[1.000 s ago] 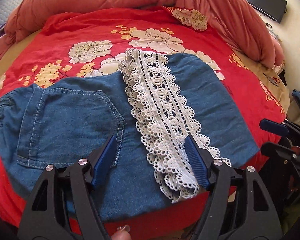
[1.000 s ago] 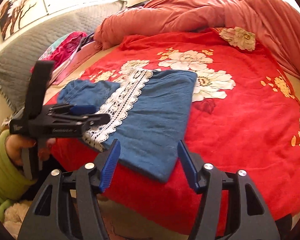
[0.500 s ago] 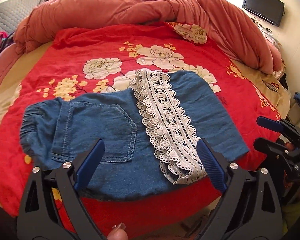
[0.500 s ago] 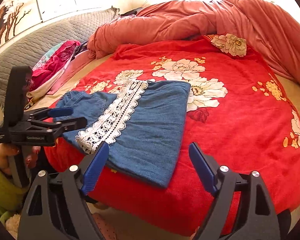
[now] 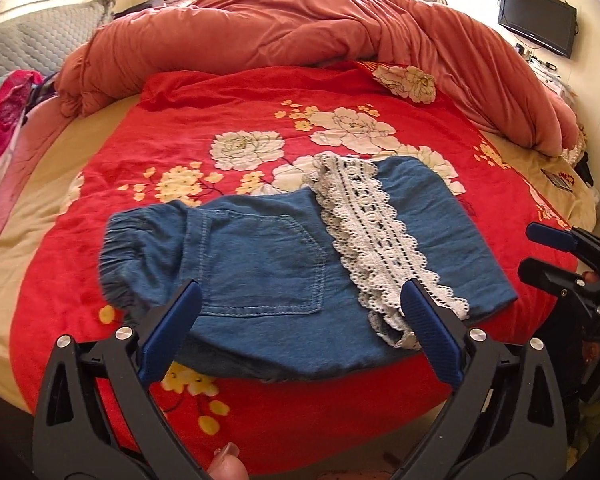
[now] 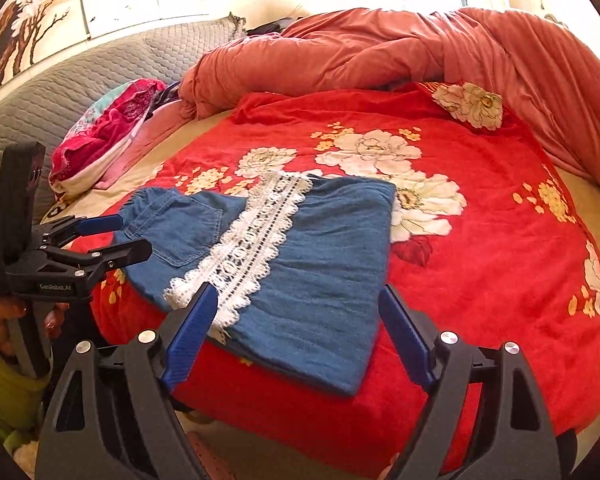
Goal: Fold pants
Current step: 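Move the right gripper to the elastic cuff end of the pants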
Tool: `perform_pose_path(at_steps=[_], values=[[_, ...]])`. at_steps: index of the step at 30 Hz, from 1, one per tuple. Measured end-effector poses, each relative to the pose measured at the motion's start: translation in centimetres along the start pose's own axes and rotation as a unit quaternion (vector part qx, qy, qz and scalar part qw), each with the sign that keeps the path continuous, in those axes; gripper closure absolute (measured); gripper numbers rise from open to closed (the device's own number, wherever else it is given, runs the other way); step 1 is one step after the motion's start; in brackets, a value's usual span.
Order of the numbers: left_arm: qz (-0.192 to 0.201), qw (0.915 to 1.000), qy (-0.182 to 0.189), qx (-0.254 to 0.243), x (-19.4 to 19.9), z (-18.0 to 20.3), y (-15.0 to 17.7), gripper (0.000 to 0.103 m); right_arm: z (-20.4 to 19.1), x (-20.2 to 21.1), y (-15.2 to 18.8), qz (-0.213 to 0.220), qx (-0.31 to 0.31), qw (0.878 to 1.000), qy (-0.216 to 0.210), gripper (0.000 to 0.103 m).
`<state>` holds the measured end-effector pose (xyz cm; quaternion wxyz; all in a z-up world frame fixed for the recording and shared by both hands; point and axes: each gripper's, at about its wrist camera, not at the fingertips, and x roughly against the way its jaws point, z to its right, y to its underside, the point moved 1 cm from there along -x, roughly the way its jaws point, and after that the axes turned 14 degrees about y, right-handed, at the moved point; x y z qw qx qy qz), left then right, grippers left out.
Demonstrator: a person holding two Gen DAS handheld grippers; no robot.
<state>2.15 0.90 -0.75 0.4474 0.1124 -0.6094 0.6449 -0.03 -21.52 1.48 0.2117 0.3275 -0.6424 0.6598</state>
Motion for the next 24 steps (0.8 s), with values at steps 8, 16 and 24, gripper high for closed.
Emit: perform_pose_path(at_steps=[8,16,24], values=[[0.018,0.9992,-0.010,0.033,1.9,-3.1,0.4,0.010,-2.6,-1.0,-1.8,-0.003,0.026,1.000,-0.015,0.021],[0.031,0.9955,-0.036,0.082,3.7,-7.7,1.6,0.010,-5.8,-3.3,-4.1,-0.018,0.053,0.998,-0.037,0.021],[0.031,0.9858,-0.045,0.159,4.3,-12.6,3.5,0.010,-8.9,-5.6,-6.6,-0.027,0.090,0.994,-0.051,0.021]])
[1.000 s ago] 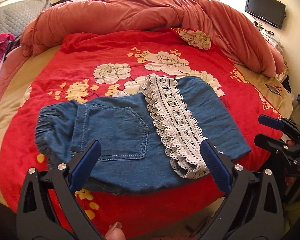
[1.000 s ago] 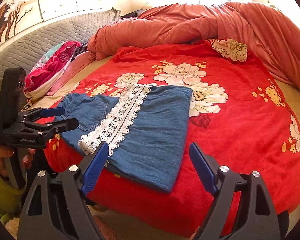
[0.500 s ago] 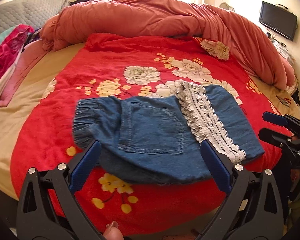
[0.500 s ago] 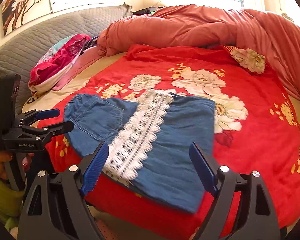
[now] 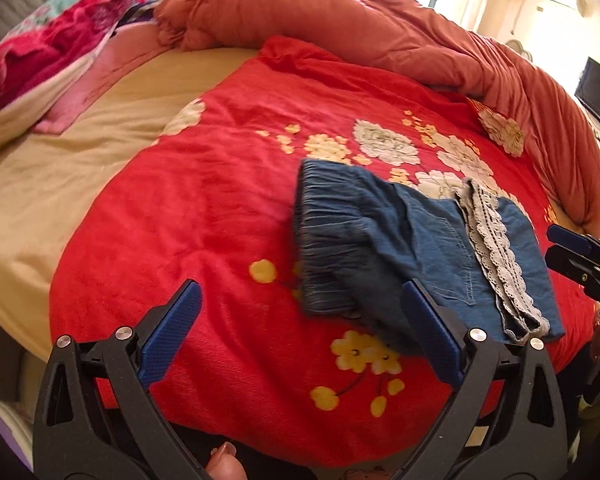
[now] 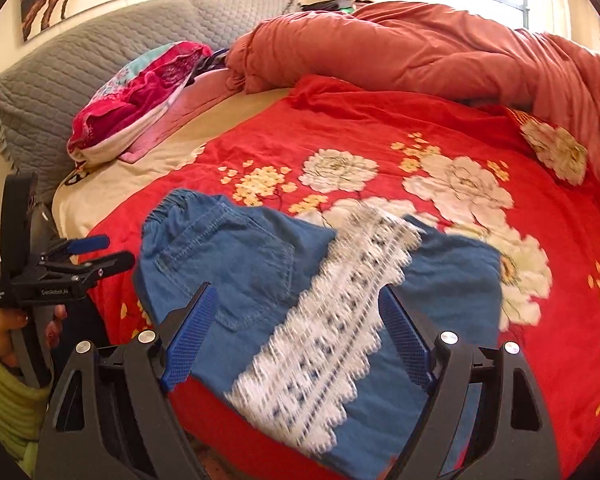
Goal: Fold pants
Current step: 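Move the right gripper to the elastic cuff end of the pants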
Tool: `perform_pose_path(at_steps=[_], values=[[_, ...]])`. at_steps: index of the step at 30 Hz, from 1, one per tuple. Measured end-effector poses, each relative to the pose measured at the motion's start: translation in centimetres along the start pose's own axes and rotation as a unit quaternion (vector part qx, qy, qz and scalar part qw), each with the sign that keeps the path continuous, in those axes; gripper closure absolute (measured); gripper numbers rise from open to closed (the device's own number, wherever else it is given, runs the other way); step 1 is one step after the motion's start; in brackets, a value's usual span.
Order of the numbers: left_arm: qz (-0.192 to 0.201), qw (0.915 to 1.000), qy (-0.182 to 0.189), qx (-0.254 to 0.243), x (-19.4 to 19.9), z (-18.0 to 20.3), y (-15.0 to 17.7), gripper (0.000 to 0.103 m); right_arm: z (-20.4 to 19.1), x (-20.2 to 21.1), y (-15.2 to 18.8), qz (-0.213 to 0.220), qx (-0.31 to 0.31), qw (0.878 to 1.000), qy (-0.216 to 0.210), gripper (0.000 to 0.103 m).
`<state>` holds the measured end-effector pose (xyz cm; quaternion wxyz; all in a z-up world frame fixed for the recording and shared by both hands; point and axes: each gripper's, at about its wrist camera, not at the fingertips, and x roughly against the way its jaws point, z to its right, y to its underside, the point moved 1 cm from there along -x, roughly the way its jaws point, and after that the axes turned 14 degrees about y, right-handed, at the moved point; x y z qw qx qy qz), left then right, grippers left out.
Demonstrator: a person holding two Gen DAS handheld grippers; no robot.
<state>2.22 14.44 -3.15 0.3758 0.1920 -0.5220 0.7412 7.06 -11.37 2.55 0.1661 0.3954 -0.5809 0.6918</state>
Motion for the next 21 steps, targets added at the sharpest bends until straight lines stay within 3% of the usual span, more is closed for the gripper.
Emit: perform_pose_path(at_steps=[9,21], values=[[-0.007,0.9983,0.048,0.033,-0.9,-0.1,0.1,0.010,-2.8,-3.3,-4.1,-0.017,0.037,0.998,-0.040,0.021],[-0.040,0.9968,0.052,0.045,-4.4,0.2,1.0,0.010,-8.8,-7.7,-7.3,-0.061,0.110,0.987,-0.103,0.021]])
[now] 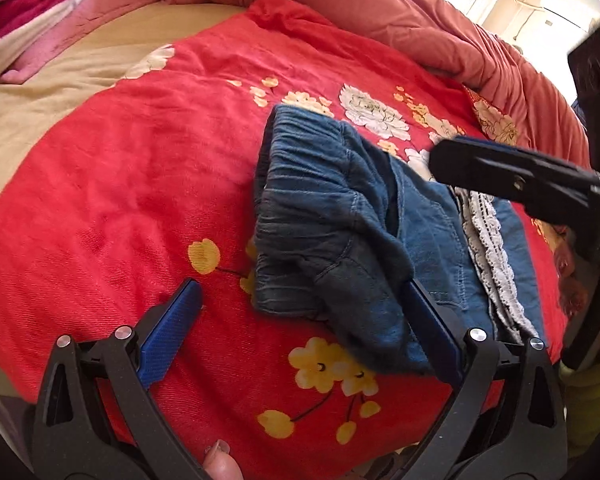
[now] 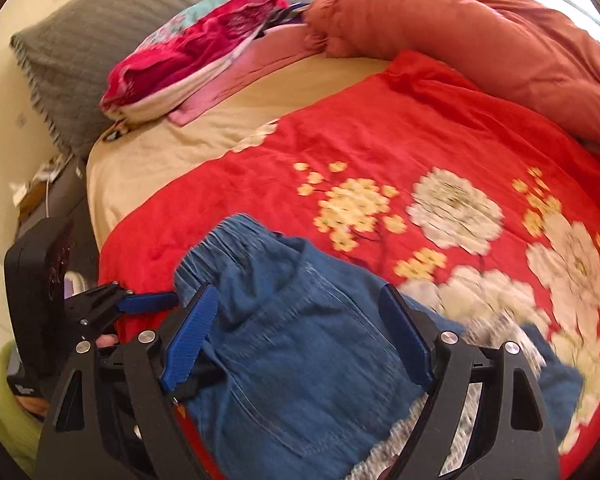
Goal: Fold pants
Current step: 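Move the right gripper to the elastic cuff end of the pants, then grasp the elastic cuff end with the right gripper and lift it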
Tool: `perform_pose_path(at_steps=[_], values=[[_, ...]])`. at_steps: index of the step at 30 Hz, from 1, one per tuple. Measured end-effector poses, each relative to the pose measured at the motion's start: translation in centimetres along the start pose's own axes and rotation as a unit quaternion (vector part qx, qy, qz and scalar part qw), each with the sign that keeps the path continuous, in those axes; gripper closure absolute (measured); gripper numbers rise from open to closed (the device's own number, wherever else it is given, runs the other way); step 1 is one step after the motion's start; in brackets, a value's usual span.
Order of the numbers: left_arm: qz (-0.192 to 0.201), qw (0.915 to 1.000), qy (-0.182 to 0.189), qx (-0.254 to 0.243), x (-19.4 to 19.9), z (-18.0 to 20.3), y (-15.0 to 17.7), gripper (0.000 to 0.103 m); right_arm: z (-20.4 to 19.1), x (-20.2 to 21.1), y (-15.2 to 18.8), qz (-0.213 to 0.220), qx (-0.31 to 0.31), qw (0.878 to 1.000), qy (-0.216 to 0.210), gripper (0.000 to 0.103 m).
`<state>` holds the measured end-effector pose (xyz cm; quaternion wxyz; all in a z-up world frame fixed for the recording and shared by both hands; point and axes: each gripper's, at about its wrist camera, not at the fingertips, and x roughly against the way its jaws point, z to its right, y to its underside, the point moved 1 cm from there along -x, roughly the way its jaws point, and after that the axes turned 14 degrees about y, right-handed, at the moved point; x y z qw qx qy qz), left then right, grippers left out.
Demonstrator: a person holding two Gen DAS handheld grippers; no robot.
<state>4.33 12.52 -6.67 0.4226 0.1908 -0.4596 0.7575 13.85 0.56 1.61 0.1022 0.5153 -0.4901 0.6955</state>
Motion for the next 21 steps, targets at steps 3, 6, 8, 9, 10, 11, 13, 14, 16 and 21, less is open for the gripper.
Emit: perform_pose_path(at_steps=[3,6,8,9,10,11,13,14,16,21], values=[[-0.001,1.0000,-0.001,-0.008,-0.1,0.0,0.1,0.010,-0.9,-1.6,-0.9,-0.016,0.011,1.000,-0.016,0.021],[-0.001,0.9999,0.000,-0.010,-0.2,-0.1,0.2,0.010,-1.7,-3.1,-1.7,-0.031,0.031,0.999,-0.029,0.021],[-0.001,0.9999,0.000,-0.011,-0.2,0.0,0.1,0.010,-2.2,-4.4,-2.3,-0.044,0.045,0.997,-0.042,0.021],[-0.001,0.9999,0.001,-0.011,-0.2,-0.1,0.1,0.010,-2.4,-5.1,-2.5,-0.052,0.048,0.996,-0.051,0.021],[-0.001,0.9999,0.001,-0.011,-0.2,-0.1,0.1,0.010,-2.4,-5.6,-2.7,-0.058,0.049,0.996,-0.056,0.021],[0.000,0.9999,0.002,-0.010,-0.2,-0.1,0.1,0.010,-2.5,-6.3,-2.9,-0.067,0.050,0.994,-0.063,0.021],[0.002,0.9999,0.005,-0.009,-0.2,-0.2,0.0,0.010,-2.7,-7.8,-2.9,-0.088,0.055,0.991,-0.086,0.022],[0.003,1.0000,0.006,-0.007,-0.2,-0.1,0.1,0.010,-2.8,-8.2,-2.8,-0.095,0.056,0.989,-0.097,0.034],[0.004,0.9999,0.010,-0.002,-0.1,-0.2,0.0,0.010,-2.8,-8.8,-2.6,-0.104,0.046,0.984,-0.139,0.049],[0.015,0.9993,0.030,0.014,0.7,-0.2,-0.2,0.010,-1.6,-6.2,-2.3,-0.065,0.022,0.985,-0.161,0.068]])
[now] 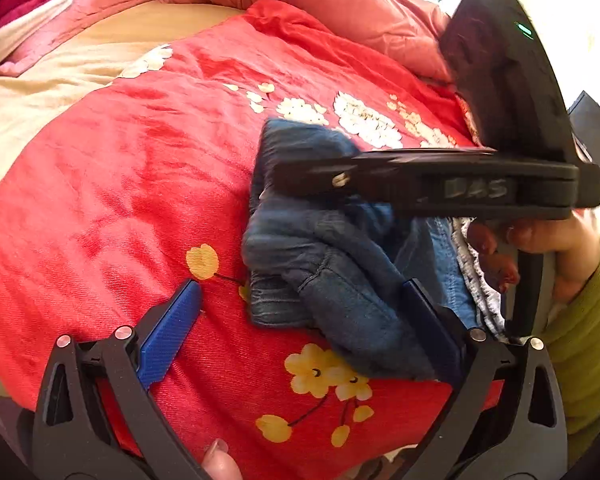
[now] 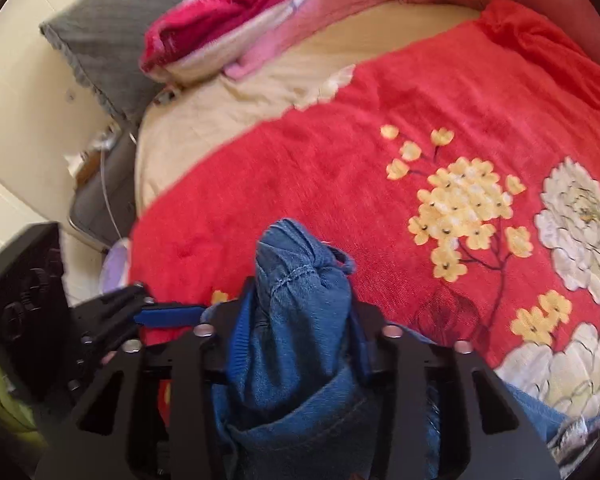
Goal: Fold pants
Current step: 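Grasp the elastic cuff end with the right gripper and lift it, then fold the held cuff end over the pants and open the right gripper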
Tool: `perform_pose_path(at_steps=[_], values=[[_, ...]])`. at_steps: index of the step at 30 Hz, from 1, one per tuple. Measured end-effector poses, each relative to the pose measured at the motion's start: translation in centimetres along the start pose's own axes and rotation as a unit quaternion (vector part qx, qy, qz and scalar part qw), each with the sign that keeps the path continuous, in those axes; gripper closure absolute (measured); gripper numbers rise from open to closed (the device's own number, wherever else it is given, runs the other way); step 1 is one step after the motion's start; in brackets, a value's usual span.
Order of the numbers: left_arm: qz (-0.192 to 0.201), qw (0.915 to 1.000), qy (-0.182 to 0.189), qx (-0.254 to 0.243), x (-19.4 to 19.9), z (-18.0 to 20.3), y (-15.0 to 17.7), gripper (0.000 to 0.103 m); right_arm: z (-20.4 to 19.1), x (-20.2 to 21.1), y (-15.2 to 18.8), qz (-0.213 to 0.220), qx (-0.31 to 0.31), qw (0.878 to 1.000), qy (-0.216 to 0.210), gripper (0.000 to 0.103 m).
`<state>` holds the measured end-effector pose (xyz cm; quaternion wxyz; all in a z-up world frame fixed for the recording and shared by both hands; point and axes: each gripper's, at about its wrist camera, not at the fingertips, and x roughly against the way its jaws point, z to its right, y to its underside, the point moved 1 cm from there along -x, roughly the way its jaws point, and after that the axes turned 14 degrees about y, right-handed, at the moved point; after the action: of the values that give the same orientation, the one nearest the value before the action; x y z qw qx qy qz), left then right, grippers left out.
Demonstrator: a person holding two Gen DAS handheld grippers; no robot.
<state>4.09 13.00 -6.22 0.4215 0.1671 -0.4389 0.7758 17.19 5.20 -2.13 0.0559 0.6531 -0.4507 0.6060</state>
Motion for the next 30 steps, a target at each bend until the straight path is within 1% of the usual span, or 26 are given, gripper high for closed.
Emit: perform_pose_path(at_steps=[2,5,7,9,13,15,17,18,21,30], values=[[0.004,0.9999,0.010,0.005,0.2,0.2,-0.1,0.010,0.3,1.5,0.1,0.023,-0.010,1.000,-0.013,0.070],[0.005,0.9995,0.028,0.011,0.4,0.7,-0.1,0.010,0.8,4.1,0.4,0.054,-0.023,0.998,-0.031,0.070],[0.002,0.9982,0.054,0.026,0.4,1.0,-0.2,0.010,0.9,5.3,0.7,0.068,-0.025,0.997,-0.035,0.070],[-0.003,0.9959,0.080,0.043,0.2,1.3,-0.2,0.011,0.9,6.5,0.9,0.078,-0.026,0.996,-0.035,0.070],[-0.009,0.9912,0.117,0.062,-0.2,2.1,-0.3,0.014,1.0,8.1,1.5,0.090,-0.028,0.995,-0.036,0.070],[-0.017,0.9881,0.135,0.071,-0.7,2.6,-0.5,0.018,1.2,8.8,2.0,0.097,-0.031,0.994,-0.038,0.070],[-0.029,0.9822,0.166,0.083,-1.3,3.8,-0.7,0.020,1.8,9.2,2.4,0.103,-0.038,0.993,-0.034,0.070],[-0.031,0.9814,0.170,0.084,-1.4,4.2,-0.8,0.021,2.0,9.5,2.7,0.106,-0.042,0.993,-0.032,0.070],[-0.029,0.9837,0.166,0.064,-1.6,6.4,-1.2,0.021,3.2,10.7,3.6,0.119,-0.056,0.991,-0.033,0.070],[-0.033,0.9863,0.158,0.033,-3.0,10.6,-1.4,0.021,7.1,13.9,6.5,0.146,-0.089,0.985,-0.029,0.070]])
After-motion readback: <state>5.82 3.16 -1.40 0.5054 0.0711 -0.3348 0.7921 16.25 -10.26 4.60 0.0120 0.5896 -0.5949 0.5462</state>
